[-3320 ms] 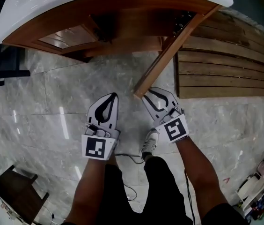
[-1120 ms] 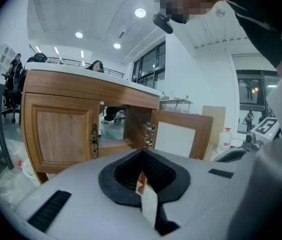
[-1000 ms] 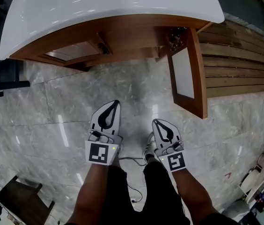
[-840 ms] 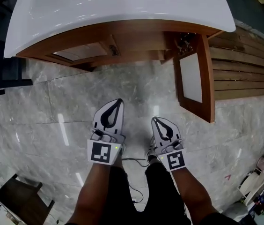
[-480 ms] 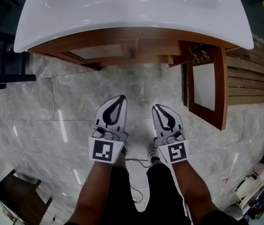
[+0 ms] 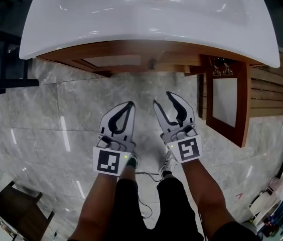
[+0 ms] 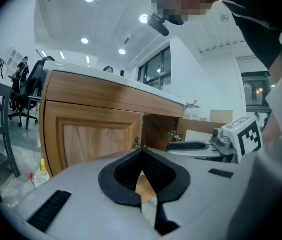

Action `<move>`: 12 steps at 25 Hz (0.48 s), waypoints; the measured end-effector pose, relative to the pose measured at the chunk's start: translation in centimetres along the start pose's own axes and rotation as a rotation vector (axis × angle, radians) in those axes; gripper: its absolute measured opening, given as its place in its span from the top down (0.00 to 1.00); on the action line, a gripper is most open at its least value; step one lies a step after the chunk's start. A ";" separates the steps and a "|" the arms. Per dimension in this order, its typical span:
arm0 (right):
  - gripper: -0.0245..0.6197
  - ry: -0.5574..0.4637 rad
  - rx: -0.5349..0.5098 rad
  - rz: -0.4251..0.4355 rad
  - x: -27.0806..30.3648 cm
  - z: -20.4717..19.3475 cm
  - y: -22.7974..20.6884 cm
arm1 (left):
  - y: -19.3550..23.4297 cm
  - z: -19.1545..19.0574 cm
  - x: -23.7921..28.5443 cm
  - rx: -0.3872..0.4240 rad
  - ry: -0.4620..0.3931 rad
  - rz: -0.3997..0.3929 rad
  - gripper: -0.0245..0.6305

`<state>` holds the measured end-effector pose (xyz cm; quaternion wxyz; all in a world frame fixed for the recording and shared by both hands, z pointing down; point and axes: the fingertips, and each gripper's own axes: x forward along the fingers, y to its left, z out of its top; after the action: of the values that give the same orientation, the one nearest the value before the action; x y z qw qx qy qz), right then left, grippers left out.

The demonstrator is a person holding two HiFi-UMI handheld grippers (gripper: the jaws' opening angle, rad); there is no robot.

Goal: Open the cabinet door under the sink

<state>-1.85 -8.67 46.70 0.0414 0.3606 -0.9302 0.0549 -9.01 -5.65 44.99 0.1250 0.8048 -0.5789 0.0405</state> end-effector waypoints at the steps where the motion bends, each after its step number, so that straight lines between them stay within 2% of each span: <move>1: 0.69 -0.007 -0.003 0.007 0.7 0.3 -0.1 | 0.1 0.1 0.1 0.000 -0.004 -0.001 0.93; 5: 0.61 -0.011 -0.016 0.046 3.5 0.5 -0.7 | 0.5 0.0 0.2 0.013 0.005 -0.011 0.93; 12: 0.48 0.020 -0.016 0.113 8.0 -1.5 -2.0 | 1.8 -0.6 0.0 0.019 0.016 -0.009 0.93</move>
<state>-6.31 -15.26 49.25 0.0503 0.3066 -0.9490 0.0532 -10.69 -6.10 45.85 0.1221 0.8082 -0.5738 0.0522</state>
